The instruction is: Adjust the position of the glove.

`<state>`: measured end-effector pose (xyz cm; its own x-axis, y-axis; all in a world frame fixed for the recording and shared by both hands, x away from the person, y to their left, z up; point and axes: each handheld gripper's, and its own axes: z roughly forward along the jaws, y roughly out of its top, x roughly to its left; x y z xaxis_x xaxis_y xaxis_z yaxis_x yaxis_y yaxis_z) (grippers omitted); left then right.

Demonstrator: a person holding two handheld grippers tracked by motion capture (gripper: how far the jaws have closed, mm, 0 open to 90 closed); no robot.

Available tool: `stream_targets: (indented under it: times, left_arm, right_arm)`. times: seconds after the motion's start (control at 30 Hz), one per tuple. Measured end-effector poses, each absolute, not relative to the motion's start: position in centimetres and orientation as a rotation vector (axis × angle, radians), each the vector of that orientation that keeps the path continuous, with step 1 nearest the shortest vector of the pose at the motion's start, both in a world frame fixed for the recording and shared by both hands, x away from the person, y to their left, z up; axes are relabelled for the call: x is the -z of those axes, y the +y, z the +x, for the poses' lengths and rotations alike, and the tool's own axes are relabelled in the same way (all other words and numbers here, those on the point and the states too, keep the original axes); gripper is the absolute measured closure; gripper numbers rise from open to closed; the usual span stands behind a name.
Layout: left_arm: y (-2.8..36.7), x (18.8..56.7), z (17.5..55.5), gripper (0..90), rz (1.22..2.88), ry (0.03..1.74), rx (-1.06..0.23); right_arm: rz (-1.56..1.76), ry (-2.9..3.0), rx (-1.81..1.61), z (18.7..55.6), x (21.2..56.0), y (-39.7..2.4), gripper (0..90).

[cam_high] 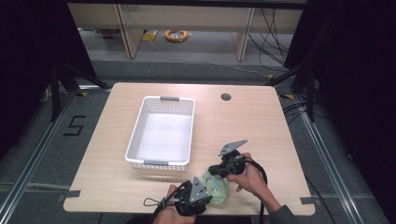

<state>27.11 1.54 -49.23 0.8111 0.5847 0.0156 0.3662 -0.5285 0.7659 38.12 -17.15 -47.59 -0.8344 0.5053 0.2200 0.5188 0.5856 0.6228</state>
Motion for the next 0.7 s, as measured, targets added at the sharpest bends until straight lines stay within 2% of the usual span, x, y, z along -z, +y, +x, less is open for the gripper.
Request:
stream_targets:
  times: [0.2,0.27,0.47,0.7]
  left_arm:
    - [2.0,48.6,27.2,80.5,2.16,0.688,-0.313]
    - [2.5,48.0,27.2,89.6,2.163,0.676,-0.303]
    - [3.3,47.3,27.5,89.2,2.131,0.686,-0.274]
    - [2.4,48.4,27.0,72.5,2.196,0.642,-0.268]
  right_arm:
    - [-0.868,-2.773,1.138,38.1,47.4,-17.4,87.0]
    - [-0.9,-2.77,1.144,37.8,47.2,-17.6,87.1]
    - [-0.968,-2.702,1.19,37.2,46.2,-18.3,87.2]
    - [-0.945,-2.741,1.181,37.4,46.5,-18.1,87.2]
